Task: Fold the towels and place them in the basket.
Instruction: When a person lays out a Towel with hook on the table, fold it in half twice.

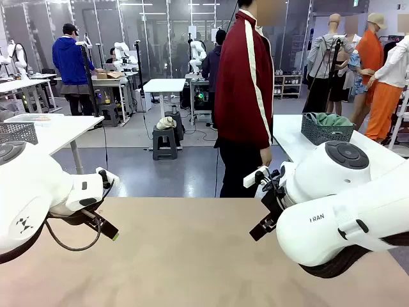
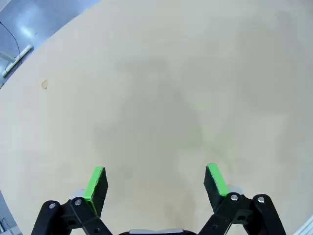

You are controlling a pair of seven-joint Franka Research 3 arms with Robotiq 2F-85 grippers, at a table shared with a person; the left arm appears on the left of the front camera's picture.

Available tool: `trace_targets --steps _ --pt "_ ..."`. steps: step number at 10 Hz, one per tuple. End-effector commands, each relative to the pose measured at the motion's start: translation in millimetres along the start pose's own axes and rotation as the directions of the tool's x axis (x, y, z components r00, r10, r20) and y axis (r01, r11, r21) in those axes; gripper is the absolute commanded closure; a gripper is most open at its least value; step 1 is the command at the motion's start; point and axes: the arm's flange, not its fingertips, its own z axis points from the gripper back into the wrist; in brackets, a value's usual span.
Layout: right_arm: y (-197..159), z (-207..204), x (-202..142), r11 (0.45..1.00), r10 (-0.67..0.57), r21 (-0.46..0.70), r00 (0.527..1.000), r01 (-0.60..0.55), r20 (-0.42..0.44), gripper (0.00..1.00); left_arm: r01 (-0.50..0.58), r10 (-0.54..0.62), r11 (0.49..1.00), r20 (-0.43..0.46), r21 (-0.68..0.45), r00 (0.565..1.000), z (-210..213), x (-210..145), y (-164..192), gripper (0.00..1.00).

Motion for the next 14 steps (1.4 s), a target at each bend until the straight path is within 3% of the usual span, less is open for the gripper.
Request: trace_targets --steps 1,14 --pt "0.0 0.0 0.0 1.0 0.0 0.0 1.0 0.0 0.0 0.0 0.0 0.0 1.0 0.0 0.0 1.0 0.0 0.1 -0.2 0.0" --pt "0.4 10.1 4.1 1.0 0.018 0.015 1.0 -0.018 0.01 0.0 0.012 -0.012 1.0 0.018 -0.007 1.0 9.7 3.8 -0.5 0.0"
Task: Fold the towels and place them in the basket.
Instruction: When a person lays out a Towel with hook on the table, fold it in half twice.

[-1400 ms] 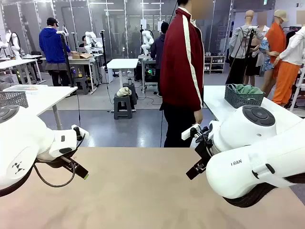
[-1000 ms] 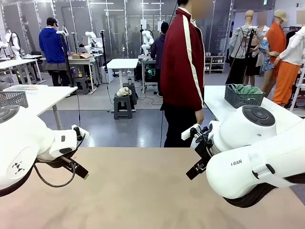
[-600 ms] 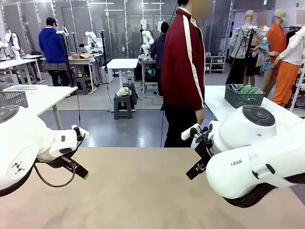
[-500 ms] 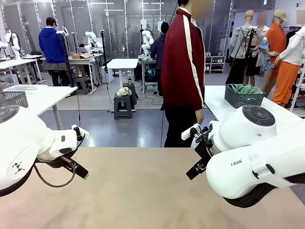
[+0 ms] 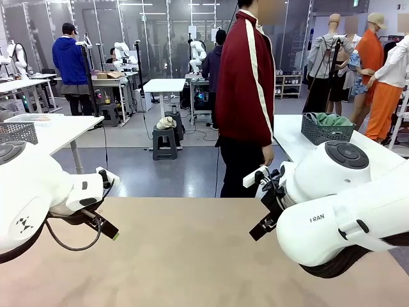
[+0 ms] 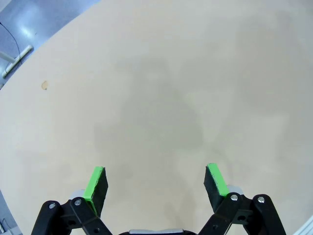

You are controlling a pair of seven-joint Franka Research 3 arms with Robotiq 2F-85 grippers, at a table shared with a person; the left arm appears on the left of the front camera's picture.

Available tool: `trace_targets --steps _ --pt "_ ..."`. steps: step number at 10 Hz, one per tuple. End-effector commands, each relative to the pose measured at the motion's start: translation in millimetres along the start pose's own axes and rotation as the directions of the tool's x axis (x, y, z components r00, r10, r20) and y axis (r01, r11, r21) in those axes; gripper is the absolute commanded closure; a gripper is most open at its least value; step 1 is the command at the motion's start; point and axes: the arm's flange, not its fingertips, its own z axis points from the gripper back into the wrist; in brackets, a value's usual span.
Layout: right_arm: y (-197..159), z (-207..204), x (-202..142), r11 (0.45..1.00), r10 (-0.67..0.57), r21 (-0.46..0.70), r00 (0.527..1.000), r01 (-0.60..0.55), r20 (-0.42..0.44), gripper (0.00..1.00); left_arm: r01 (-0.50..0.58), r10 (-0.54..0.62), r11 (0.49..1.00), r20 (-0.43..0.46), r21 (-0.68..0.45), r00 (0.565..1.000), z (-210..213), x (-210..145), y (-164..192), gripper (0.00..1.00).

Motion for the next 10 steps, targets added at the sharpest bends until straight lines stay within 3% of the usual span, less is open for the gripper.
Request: trace_targets --steps 1,3,5,10 --pt "-2.2 20.2 6.5 0.999 0.026 0.029 1.0 -0.027 0.012 0.0 0.019 -0.019 1.0 0.031 -0.009 0.999 20.5 8.2 4.6 0.0" --pt "-5.4 57.0 13.9 0.998 0.049 0.035 0.998 -0.05 0.024 0.0 0.033 -0.031 0.999 0.06 -0.029 0.998 58.4 20.5 21.7 0.0" --pt "-8.6 124.6 19.6 0.998 0.057 -0.001 0.998 -0.057 0.029 0.0 0.058 -0.055 0.998 0.081 -0.037 0.995 114.0 33.4 46.2 0.0" --pt "-10.4 270.9 -5.7 0.997 0.012 -0.073 0.989 -0.001 0.149 0.0 0.083 -0.067 0.988 0.124 -0.131 0.99 226.5 13.1 104.8 0.0"
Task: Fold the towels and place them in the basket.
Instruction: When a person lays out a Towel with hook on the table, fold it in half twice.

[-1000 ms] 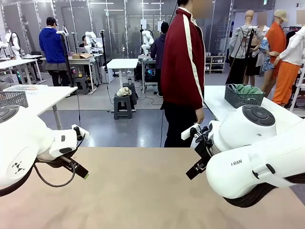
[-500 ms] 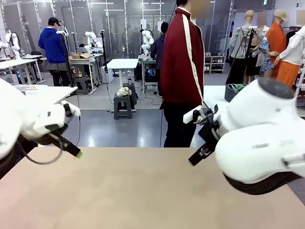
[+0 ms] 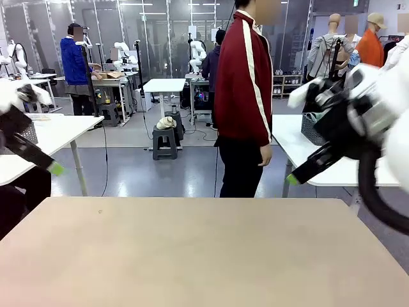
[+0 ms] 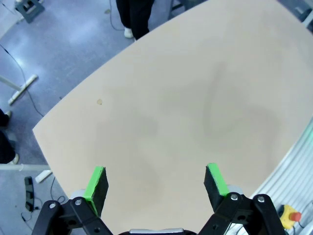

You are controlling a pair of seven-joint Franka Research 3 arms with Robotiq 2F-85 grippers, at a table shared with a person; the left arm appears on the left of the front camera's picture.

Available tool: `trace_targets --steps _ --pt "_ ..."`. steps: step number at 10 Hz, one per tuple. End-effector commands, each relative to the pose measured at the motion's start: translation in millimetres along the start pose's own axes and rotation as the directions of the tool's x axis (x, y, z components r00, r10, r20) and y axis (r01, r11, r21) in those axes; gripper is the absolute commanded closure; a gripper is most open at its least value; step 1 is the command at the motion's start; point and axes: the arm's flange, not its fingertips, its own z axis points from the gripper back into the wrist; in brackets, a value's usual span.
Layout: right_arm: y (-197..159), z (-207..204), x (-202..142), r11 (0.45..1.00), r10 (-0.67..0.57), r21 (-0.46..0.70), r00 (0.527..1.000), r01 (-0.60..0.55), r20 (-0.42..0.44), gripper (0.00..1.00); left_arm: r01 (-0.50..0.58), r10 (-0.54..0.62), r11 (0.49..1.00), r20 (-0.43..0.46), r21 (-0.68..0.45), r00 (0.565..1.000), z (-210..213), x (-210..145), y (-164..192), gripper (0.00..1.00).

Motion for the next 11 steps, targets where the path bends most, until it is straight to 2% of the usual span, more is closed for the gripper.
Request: trace_targets --steps 1,3,4,9,11 --pt "-3.9 23.6 -9.3 0.999 -0.016 -0.028 1.0 0.016 -0.003 0.0 0.017 -0.017 0.998 0.006 -0.06 1.0 15.8 -8.6 12.8 0.0" --pt "-5.1 27.9 -11.3 1.0 0.001 -0.014 1.0 -0.001 0.011 0.0 0.041 -0.039 0.996 0.03 -0.077 0.999 24.4 -11.0 12.0 0.0" --pt "-2.1 33.5 -6.2 1.0 -0.011 -0.019 1.0 0.012 0.021 0.0 0.007 -0.006 0.999 0.017 -0.037 1.0 20.6 -9.9 10.6 0.0" --pt "-1.4 36.3 -7.2 1.0 -0.011 -0.02 1.0 0.011 0.021 0.0 0.014 -0.013 0.999 0.014 -0.035 1.0 21.6 -11.3 10.9 0.0" --pt "-11.1 73.5 12.5 1.0 0.02 -0.005 1.0 -0.02 0.008 0.0 0.077 -0.076 0.997 0.051 -0.028 0.996 52.9 13.9 14.9 0.0"
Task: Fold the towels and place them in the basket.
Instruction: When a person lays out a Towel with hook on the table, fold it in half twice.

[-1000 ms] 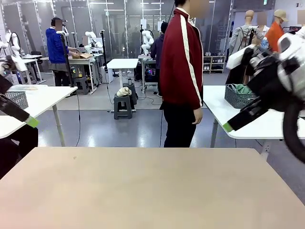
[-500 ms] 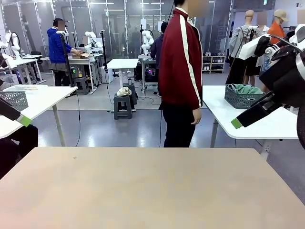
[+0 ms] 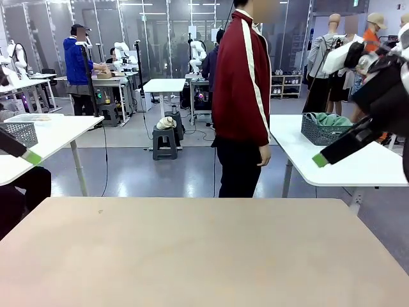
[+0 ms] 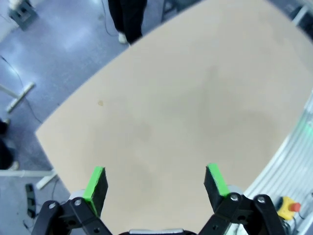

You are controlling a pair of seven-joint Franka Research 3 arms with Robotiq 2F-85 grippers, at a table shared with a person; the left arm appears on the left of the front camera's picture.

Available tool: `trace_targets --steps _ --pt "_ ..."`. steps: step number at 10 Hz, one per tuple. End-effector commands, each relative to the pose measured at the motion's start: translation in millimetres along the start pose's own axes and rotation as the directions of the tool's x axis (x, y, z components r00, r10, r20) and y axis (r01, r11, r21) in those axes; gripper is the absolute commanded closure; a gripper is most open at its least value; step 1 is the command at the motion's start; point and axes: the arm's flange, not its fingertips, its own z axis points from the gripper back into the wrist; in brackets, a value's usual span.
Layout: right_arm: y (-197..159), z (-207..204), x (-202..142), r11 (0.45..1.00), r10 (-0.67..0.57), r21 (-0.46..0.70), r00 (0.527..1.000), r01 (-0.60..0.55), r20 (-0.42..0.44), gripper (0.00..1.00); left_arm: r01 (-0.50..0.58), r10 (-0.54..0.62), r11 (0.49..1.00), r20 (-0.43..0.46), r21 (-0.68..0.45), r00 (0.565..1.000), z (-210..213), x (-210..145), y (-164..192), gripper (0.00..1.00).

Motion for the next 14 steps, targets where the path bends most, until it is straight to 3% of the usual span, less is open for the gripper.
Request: trace_targets --steps 1,7,10,14 --pt "-11.5 43.7 23.0 0.999 0.041 0.009 0.999 -0.041 -0.006 0.0 0.07 -0.07 0.998 0.034 0.002 0.997 38.1 28.2 8.4 0.0" --pt "-1.9 187.0 58.1 0.995 0.093 -0.027 0.995 -0.092 0.037 0.0 0.166 -0.166 0.986 0.044 0.004 0.985 193.3 86.0 10.8 0.0" --pt "19.3 228.1 63.3 0.995 0.082 -0.06 0.997 -0.081 0.014 0.0 0.165 -0.166 0.986 0.04 0.01 0.985 215.4 89.7 -7.8 0.0" --pt "17.6 238.2 69.6 0.995 0.078 -0.065 0.997 -0.077 0.008 0.0 0.161 -0.161 0.987 0.017 0.014 0.987 219.2 91.8 -19.2 0.0"
